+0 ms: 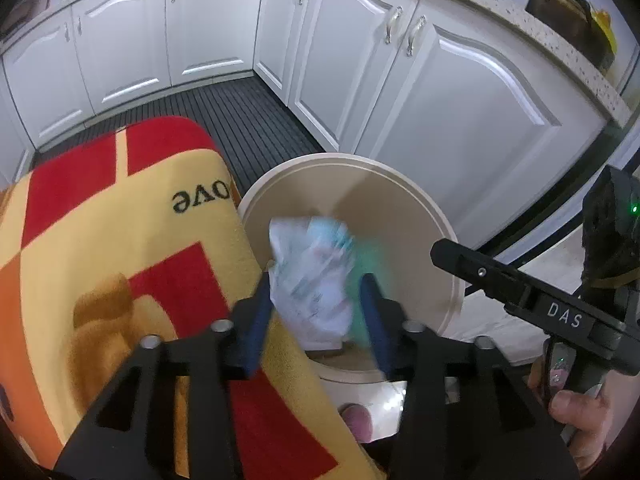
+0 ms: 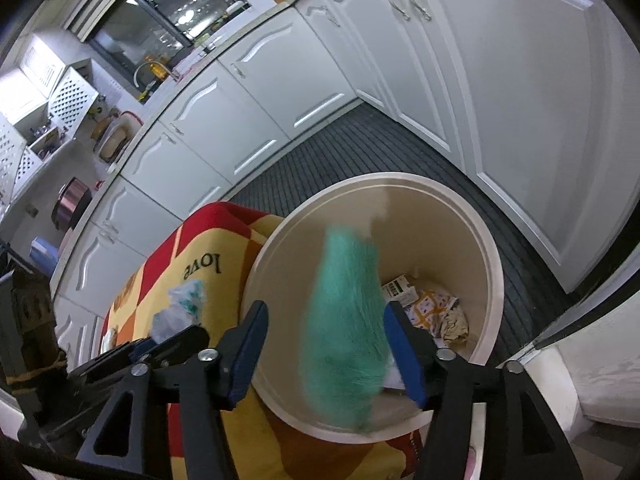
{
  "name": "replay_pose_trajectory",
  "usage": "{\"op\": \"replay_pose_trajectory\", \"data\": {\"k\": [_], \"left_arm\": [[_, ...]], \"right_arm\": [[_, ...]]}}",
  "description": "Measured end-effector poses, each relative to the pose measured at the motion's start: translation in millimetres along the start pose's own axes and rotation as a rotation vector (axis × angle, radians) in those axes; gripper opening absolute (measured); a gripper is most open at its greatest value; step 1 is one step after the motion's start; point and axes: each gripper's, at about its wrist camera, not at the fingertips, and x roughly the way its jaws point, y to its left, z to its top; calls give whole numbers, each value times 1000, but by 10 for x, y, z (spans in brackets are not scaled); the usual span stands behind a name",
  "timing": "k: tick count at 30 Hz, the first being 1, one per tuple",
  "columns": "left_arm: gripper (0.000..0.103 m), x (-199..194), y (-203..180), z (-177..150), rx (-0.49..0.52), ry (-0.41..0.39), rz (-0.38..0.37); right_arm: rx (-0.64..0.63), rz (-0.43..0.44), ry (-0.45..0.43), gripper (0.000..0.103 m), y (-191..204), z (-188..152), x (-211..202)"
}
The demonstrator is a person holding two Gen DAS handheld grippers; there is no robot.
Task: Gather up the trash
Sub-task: 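Carry the wrapper and green towel over the beige bucket with both tools, then open both tools to drop the wrapper and green towel into the bucket, then move both tools back over the table toward the blue bag and white packet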
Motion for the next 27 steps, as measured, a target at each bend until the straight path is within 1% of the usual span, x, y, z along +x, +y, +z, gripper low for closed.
{"op": "replay_pose_trajectory", "data": {"k": [1,4,13,20,27], "left_arm": [[51,-5,17,3,-11,-1,-7],[52,-31,58,4,-28,-1,-16],[52,-181,171,-97,-58,-8,-6],[52,-337,318,-228,-98,-29,63],[52,-513,639,-378,-145,-37,130]], "right_arm": [[0,0,2,62,-1,7,4],[-8,7,4,62,33,-8,-11],[-27,22,29,63,130,-118,12],[-70,39,32,63,333,-171,-28],[-126,52,43,63,597,-248,-37]]}}
